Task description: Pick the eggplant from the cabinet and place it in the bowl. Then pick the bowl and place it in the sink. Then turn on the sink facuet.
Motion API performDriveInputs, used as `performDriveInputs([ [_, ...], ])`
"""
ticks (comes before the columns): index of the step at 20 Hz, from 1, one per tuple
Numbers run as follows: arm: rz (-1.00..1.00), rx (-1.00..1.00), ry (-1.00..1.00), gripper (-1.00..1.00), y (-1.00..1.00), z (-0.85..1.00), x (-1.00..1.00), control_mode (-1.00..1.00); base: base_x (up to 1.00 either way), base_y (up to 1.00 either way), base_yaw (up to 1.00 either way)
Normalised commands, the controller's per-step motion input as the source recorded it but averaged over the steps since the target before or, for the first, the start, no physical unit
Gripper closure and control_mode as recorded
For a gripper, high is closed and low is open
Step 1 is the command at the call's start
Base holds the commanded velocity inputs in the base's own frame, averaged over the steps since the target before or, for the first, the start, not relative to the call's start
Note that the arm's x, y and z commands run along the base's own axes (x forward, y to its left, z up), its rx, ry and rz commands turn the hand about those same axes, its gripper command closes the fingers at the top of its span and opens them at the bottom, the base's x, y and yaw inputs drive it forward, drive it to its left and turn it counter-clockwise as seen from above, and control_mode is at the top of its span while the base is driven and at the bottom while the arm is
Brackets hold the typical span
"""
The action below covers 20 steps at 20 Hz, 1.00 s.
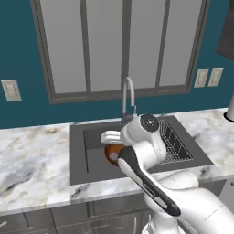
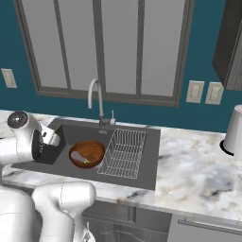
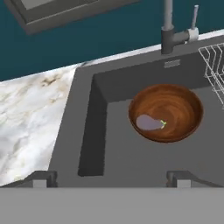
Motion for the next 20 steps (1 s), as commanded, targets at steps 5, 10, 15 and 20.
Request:
performDriveInputs([
  [5,-0.46,0.47,0.04,-1.0,-0.62,0.7,-0.61,-1.0,0.0,0.0,0.0],
  [10,-0.5,0.48,0.16,-1.0,-0.87,0.71,-0.49,-1.0,0.0,0.0,0.0],
  [15,-0.33,0.4,0.23,-1.0,-0.83,0.08,-0.57,-1.0,0.0,0.0,0.0],
  [20,-0.32,0.43,0.22,-1.0,-0.75,0.0,-0.17,-1.0,0.0,0.0,0.0],
])
